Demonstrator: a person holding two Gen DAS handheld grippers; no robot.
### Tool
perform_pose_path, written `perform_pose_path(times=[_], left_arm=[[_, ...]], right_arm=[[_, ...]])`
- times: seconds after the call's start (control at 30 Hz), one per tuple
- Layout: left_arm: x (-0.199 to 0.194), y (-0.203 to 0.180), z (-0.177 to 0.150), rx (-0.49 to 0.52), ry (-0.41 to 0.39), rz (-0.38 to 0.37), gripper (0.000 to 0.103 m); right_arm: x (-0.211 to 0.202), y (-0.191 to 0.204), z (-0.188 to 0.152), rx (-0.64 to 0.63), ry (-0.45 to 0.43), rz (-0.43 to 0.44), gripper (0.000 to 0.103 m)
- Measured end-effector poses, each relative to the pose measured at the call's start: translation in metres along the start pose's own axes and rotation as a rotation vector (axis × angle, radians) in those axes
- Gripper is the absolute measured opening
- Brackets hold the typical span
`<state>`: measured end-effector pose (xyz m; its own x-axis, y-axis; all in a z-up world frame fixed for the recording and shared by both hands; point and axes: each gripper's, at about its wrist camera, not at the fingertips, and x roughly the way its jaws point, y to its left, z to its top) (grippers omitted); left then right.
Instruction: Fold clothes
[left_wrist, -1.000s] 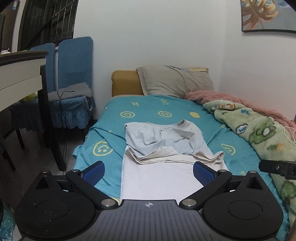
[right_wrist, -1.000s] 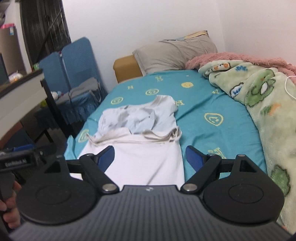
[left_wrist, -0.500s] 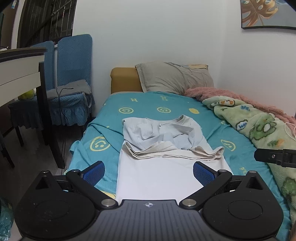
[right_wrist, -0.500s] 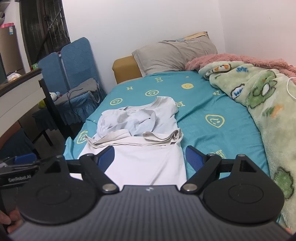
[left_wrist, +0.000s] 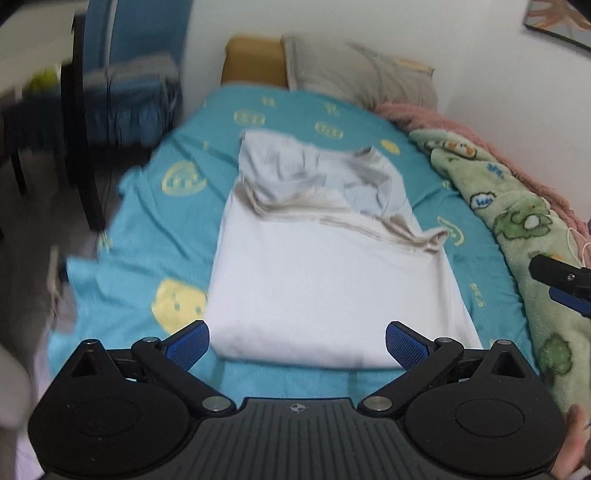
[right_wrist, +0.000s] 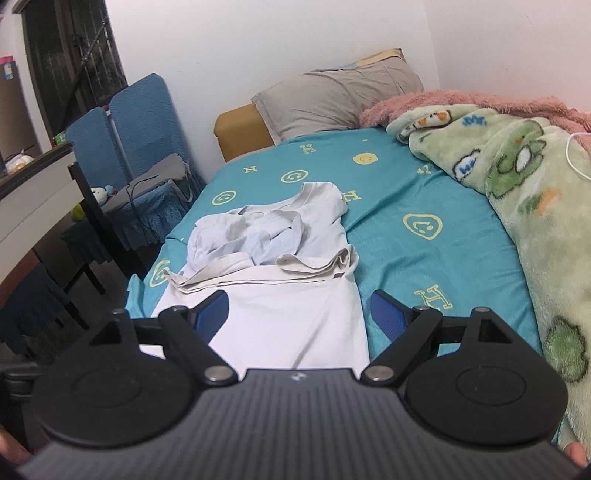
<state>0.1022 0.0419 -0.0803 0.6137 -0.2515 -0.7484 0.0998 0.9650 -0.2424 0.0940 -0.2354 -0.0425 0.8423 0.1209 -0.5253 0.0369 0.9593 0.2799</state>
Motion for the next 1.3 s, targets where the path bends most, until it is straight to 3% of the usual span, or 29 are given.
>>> perform_pose_path(times=[0.2, 0.37, 0.63, 0.73, 0.8, 0.9, 1.03, 1.1, 1.13, 1.23, 1.3], left_arm=[[0.030, 0.040, -0.007, -0.276, 0.179, -0.090, 0.101], [0.050, 0.070, -0.019, -0.511, 0.275, -0.177, 0.100], [0.061, 0.082, -0.013, -0.655, 0.181, -0.230, 0.097], [0.069, 0.081, -0.006, -0.674, 0.143, -0.263, 0.086], [0.073, 0.082, -0.007, -0.696, 0.123, -0.276, 0.084], [0.076, 0.084, -0.009, -0.729, 0.097, -0.281, 0.073], [0.078, 0.091, -0.014, -0.789, 0.083, -0.266, 0.038], [0.082, 0.092, -0.015, -0.809, 0.079, -0.264, 0.025], [0.082, 0.092, -0.015, -0.812, 0.067, -0.272, 0.017], [0.074, 0.089, -0.011, -0.795, 0.021, -0.312, 0.014], [0.066, 0.088, -0.007, -0.785, -0.015, -0.347, 0.013]], right_arm=[[0.005, -0.013, -0.002, 0.090, 0.042, -0.018, 0.085], [0.016, -0.039, -0.009, 0.316, 0.128, 0.035, 0.085], [0.039, -0.051, -0.041, 0.618, 0.282, 0.222, 0.086], [0.055, -0.050, -0.056, 0.734, 0.346, 0.283, 0.087], [0.066, -0.050, -0.068, 0.820, 0.388, 0.315, 0.087], [0.079, -0.048, -0.080, 0.890, 0.426, 0.320, 0.087], [0.097, -0.039, -0.086, 0.909, 0.459, 0.376, 0.086], [0.106, -0.031, -0.087, 0.909, 0.478, 0.424, 0.086], [0.109, -0.028, -0.087, 0.903, 0.480, 0.426, 0.086], [0.107, -0.035, -0.087, 0.907, 0.426, 0.343, 0.085], [0.105, -0.041, -0.086, 0.911, 0.387, 0.282, 0.073]])
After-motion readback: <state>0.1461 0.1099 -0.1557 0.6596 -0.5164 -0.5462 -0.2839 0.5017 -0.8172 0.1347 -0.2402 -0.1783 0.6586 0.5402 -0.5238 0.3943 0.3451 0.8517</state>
